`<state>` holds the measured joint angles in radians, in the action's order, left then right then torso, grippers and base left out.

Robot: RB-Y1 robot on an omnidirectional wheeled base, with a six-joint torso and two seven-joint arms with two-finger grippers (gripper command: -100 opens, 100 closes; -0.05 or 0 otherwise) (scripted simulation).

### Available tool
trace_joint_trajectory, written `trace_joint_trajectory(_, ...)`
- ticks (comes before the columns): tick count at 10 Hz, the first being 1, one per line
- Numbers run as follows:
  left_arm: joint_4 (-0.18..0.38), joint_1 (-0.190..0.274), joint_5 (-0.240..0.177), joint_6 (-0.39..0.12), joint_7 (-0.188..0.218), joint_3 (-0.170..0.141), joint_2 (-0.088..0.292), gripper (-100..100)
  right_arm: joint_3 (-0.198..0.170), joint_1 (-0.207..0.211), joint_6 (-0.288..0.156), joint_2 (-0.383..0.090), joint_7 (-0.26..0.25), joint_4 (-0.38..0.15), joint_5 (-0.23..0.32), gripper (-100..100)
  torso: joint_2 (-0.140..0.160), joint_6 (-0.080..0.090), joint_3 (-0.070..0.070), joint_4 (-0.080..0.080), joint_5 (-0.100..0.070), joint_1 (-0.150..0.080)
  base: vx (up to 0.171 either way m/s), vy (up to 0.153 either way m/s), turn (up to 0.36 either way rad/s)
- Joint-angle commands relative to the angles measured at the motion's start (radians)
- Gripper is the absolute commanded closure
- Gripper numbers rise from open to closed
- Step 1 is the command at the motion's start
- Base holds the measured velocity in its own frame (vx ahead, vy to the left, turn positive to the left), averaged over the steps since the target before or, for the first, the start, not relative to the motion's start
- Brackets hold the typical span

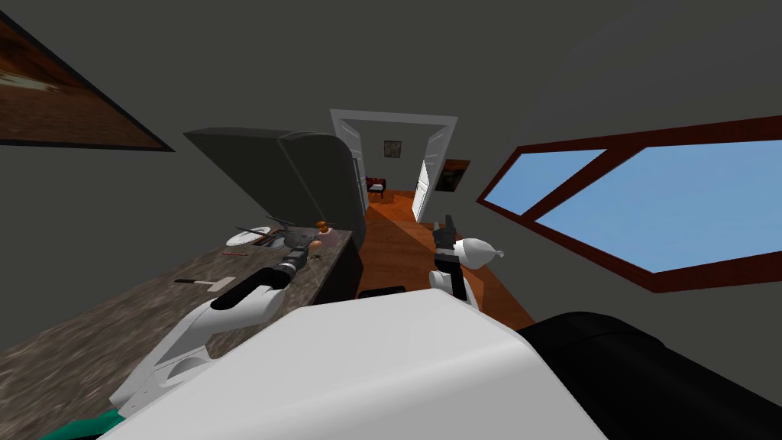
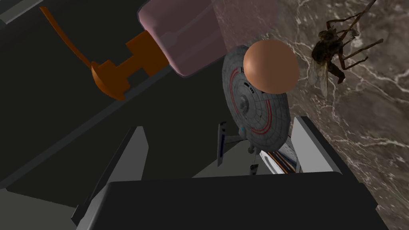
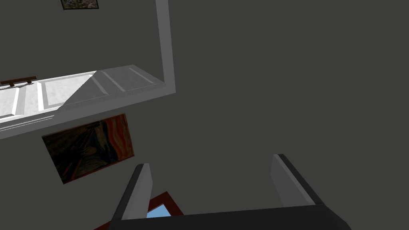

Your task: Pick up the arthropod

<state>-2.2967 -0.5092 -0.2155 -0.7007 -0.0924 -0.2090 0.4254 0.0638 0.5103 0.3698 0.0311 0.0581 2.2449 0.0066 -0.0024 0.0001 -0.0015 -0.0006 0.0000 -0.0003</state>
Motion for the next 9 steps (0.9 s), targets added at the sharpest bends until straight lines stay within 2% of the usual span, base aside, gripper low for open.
trace_joint_trajectory(1, 0.001, 0.005, 0.002, -0.029, -0.003, 0.002, -0.002, -100, 0.0, 0.0, 0.0, 0.0, 0.0, 0.0, 0.0, 0, 0.0, 0.0, 0.0, 0.0, 0.0, 0.0, 0.024, -0.005, 0.001)
trace_joint_trajectory(2, 0.012, 0.013, -0.029, -0.069, -0.019, -0.012, 0.018, -100, 0.0, 0.0, 0.0, 0.0, 0.0, 0.0, 0.0, 0, 0.001, 0.0, 0.0, 0.0, 0.0, 0.0, 0.043, -0.004, 0.025)
trace_joint_trajectory(3, 0.012, 0.013, -0.029, -0.091, -0.019, -0.012, 0.018, -100, 0.0, 0.0, 0.0, 0.0, 0.0, 0.0, 0.0, 0, 0.0, 0.0, 0.0, 0.0, 0.0, 0.0, 0.047, -0.005, 0.018)
trace_joint_trajectory(4, 0.023, 0.021, -0.062, -0.121, -0.034, -0.025, 0.038, -100, 0.0, 0.0, 0.0, 0.0, 0.0, 0.0, 0.0, 0, 0.0, 0.0, 0.0, 0.0, 0.0, 0.0, 0.066, -0.009, 0.033)
trace_joint_trajectory(6, 0.023, 0.021, -0.062, -0.165, -0.034, -0.025, 0.038, -100, 0.0, 0.0, 0.0, 0.0, 0.0, 0.0, 0.0, 0, -0.001, 0.0, -0.001, 0.0, 0.0, 0.0, 0.039, -0.012, 0.007)
trace_joint_trajectory(7, 0.036, 0.031, -0.096, -0.207, -0.05, -0.039, 0.058, -100, 0.0, 0.0, 0.0, 0.0, 0.0, 0.0, 0.0, 0, 0.0, 0.0, 0.0, 0.0, 0.0, 0.0, 0.041, -0.018, 0.026)
trace_joint_trajectory(8, 0.036, 0.031, -0.096, -0.232, -0.05, -0.039, 0.058, -100, 0.0, 0.0, 0.0, 0.0, 0.0, 0.0, 0.0, 0, 0.0, 0.0, 0.0, 0.0, 0.0, -0.001, 0.042, -0.012, 0.023)
trace_joint_trajectory(9, 0.048, 0.041, -0.13, -0.26, -0.066, -0.052, 0.078, -100, 0.0, 0.0, 0.0, 0.0, 0.0, 0.0, 0.0, 0, 0.0, 0.0, 0.0, 0.0, 0.0, 0.0, 0.059, -0.006, 0.029)
